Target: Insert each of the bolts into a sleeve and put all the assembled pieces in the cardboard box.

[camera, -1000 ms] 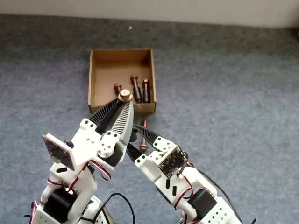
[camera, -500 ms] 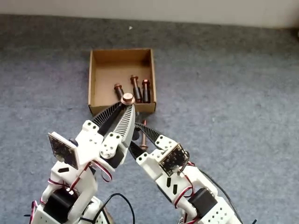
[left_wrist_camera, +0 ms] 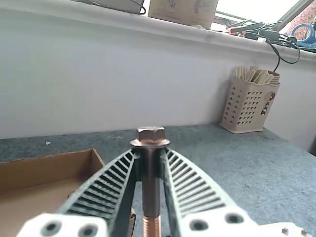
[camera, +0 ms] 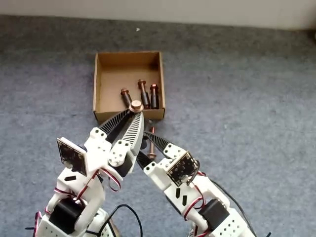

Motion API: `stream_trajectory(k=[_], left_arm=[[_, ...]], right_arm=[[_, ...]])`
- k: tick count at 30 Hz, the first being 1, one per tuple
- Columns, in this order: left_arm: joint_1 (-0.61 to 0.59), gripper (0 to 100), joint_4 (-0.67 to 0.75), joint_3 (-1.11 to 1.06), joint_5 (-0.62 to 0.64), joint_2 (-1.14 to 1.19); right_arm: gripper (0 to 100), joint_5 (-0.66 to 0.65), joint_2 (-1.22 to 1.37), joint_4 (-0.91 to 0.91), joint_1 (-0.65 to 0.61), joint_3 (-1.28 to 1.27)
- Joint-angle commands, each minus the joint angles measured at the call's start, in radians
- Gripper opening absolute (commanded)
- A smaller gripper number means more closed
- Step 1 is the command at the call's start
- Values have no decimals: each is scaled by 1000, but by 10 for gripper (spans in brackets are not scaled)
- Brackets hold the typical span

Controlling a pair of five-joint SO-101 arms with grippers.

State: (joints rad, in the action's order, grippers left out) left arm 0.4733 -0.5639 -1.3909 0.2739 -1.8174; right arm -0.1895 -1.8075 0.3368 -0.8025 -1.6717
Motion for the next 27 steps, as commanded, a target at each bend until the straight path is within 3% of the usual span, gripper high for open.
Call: stream_trajectory(k=[1, 6, 12, 20, 27], left_arm=[[8, 7, 37, -8, 3, -5], [8, 7, -6, -24, 3, -7], [8, 7, -35, -19, 3, -7], [8, 7, -35, -27, 2, -7], [15, 7, -60, -36, -81, -5]], right_arm=[[5, 0, -22, -7, 13, -90], [5, 2, -22, -10, 36, -91], [5, 123, -22, -10, 134, -87], [5, 120, -22, -10, 142, -87], [5, 120, -22, -10, 147, -87]])
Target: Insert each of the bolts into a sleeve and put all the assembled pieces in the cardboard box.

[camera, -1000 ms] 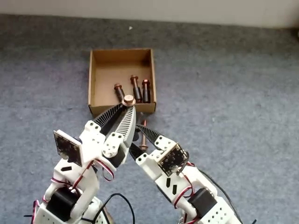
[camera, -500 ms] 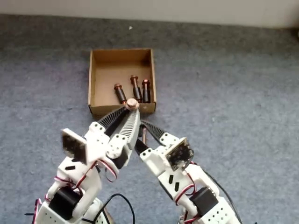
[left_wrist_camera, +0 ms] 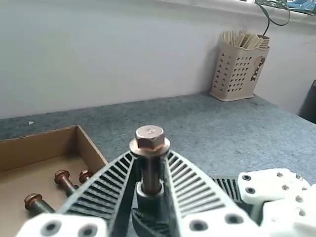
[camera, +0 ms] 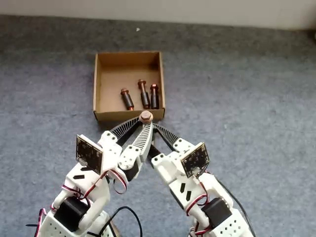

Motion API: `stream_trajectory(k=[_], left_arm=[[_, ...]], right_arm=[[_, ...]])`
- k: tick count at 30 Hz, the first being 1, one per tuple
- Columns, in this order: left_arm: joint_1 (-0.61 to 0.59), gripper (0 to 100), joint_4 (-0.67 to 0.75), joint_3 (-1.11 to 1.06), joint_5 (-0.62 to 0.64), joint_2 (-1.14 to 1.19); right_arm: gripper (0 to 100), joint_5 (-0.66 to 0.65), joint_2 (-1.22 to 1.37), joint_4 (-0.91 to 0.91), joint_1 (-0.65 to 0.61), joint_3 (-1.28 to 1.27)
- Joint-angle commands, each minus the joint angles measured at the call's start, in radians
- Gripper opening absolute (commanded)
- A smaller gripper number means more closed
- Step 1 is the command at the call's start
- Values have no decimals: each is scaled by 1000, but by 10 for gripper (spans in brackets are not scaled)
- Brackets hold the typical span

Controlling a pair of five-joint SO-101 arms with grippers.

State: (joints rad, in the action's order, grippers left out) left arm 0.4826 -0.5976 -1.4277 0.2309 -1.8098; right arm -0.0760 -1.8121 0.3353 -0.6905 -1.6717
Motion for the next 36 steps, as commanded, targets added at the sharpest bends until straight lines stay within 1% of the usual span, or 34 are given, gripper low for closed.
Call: stream_trajectory(k=[1, 2, 5, 7, 12, 17, 19, 22, 24, 33, 36], left_arm=[[5, 7, -34, -4, -40, -13], [1, 7, -37, -7, -40, -13], [-1, 7, -48, -18, -107, -13], [2, 7, -58, -33, -129, -13], [-1, 7, -60, -70, -137, -13], [-1, 9, -104, -64, -137, -13], [-1, 50, -129, -64, -137, -13], [-1, 174, -163, -64, -132, -13], [-1, 214, -178, -64, -130, -13], [-2, 216, -189, -45, -130, -15], [-15, 217, -242, 1, -130, -15]], right_arm=[[5, 6, -18, -8, 35, -87], [5, 6, -18, -8, 35, -87], [5, 6, -18, -8, 36, -87], [5, 6, -18, -8, 36, -87], [5, 6, -18, -8, 36, -91], [5, 8, -18, -8, 62, -96], [5, 9, -18, -8, 73, -96], [5, 11, -18, -8, 73, -96], [5, 9, -18, -8, 71, -96], [5, 5, -18, -8, 71, -96], [5, 5, -18, -8, 73, -96]])
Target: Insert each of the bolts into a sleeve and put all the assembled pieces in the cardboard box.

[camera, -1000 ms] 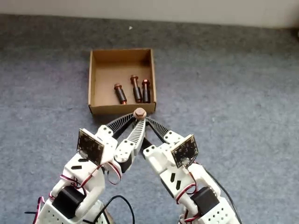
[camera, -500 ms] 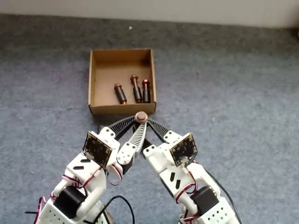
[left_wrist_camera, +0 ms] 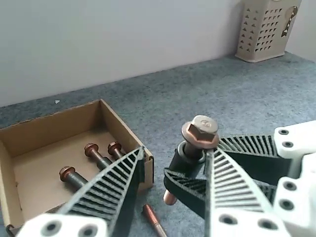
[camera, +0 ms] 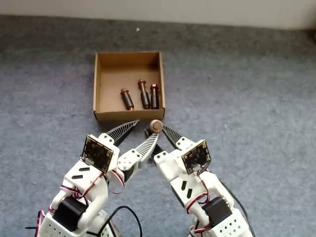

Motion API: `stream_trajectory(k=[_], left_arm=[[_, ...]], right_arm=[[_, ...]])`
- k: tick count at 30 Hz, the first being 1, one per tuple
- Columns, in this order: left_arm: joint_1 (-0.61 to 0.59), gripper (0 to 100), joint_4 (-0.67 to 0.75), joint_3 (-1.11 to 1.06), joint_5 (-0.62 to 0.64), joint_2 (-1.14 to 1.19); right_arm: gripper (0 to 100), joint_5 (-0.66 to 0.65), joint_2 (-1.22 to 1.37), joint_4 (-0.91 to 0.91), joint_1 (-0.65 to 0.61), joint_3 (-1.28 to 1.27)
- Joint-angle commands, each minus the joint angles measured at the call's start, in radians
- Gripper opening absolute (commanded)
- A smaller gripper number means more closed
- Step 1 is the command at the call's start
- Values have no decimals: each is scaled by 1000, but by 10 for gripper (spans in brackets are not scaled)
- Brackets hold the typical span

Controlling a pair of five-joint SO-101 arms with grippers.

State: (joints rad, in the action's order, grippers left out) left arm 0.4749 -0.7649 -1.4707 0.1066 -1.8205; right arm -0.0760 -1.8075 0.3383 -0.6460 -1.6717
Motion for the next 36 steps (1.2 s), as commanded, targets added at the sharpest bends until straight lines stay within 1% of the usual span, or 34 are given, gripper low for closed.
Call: stream_trajectory(k=[1, 5, 13, 14, 17, 21, 22, 25, 28, 31, 32, 34, 36], left_arm=[[-15, 217, -103, 68, -6, -4], [-48, 218, -201, 153, -6, -4], [-154, 218, -325, 262, -15, -4], [-176, 218, -345, 269, -20, -4], [-262, 214, -390, 272, -86, -4], [-432, 213, -440, 252, -126, -5], [-479, 213, -439, 242, -124, -5], [-607, 210, -439, 186, -123, -5], [-682, 133, -408, 108, -126, -5], [-728, 11, -341, 13, -126, -5], [-740, 2, -316, -21, -126, -5], [-751, 24, -270, -71, -126, -5], [-753, 24, -247, -96, -126, -5]], right_arm=[[5, 5, -22, -12, 28, -96], [5, 5, -22, -12, 28, -96], [5, 5, -22, -12, 28, -96], [5, 5, -22, -12, 28, -96], [5, 5, -21, -12, 30, -96], [9, 3, -19, -12, 30, -97], [9, 2, -19, -12, 30, -97], [6, -64, -15, -7, 30, -97], [5, -74, -12, -5, 28, -97], [5, -75, -13, -7, 28, -90], [5, -77, -19, -7, 30, -88], [5, -78, -19, -12, 48, -88], [5, -80, -19, -18, 62, -79]])
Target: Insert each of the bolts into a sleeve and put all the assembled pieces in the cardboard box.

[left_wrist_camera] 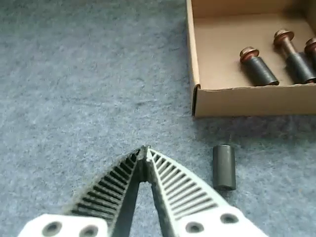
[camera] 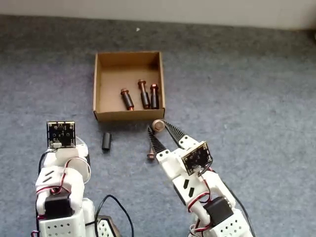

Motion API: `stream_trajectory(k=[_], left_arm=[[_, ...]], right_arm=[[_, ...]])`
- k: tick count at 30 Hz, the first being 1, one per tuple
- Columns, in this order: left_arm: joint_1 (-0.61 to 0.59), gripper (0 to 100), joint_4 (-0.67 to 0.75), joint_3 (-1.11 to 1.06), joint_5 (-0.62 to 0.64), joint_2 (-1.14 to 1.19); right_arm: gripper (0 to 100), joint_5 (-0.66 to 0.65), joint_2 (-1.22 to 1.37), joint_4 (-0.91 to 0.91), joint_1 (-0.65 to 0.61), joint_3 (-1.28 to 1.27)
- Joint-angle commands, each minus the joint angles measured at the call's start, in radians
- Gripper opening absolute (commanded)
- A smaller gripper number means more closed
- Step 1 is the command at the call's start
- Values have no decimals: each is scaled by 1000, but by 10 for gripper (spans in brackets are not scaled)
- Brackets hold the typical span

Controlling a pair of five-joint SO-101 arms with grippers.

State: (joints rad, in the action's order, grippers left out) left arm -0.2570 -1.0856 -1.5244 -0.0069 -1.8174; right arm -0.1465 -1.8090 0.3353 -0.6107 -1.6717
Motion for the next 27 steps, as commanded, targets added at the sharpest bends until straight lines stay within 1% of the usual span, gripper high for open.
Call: stream_trajectory(k=[1, 6, 9, 12, 16, 27], left_arm=[[-16, 24, 77, -47, -12, -7], [-16, 27, 78, -48, -12, -7], [-16, 27, 78, -48, -12, -7], [-16, 27, 78, -47, -12, -7], [-21, 27, 78, -47, -12, -7], [-22, 27, 78, -51, -14, -7]], right_arm=[[5, -9, -16, -39, 30, -53], [5, -17, -8, -143, 31, 48], [5, -95, 5, -202, 28, 104], [5, -143, 94, -277, 28, 145], [5, -166, 325, -390, 28, 239], [5, -158, 1101, -711, 27, 535]])
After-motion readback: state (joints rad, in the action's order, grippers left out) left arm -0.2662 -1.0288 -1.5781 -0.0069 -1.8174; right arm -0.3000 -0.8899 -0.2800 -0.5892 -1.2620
